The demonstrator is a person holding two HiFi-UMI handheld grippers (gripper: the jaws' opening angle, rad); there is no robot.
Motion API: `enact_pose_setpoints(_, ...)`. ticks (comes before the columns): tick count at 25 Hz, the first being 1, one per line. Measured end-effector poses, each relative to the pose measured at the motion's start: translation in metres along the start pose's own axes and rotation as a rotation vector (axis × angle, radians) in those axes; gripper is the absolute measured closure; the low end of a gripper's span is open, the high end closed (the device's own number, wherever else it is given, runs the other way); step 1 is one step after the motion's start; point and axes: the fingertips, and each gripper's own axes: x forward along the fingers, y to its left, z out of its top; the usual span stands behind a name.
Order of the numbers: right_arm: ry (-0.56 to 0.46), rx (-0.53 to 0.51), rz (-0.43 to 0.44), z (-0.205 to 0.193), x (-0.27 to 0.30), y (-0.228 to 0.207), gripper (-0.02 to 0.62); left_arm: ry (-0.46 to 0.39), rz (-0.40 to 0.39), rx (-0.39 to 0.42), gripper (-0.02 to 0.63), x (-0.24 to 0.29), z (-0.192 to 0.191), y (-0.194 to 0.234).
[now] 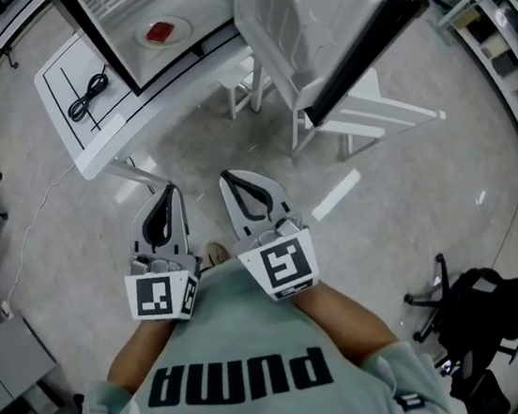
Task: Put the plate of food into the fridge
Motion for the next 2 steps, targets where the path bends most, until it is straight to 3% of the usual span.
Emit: enact_pose_setpoints(2, 0.000, 0.001, 0.000, -0.0001, -0.0005, 0.0018, 0.591, -0.002, -0.002, 0.001, 0.601, -0.0018, 0.0004, -0.0002)
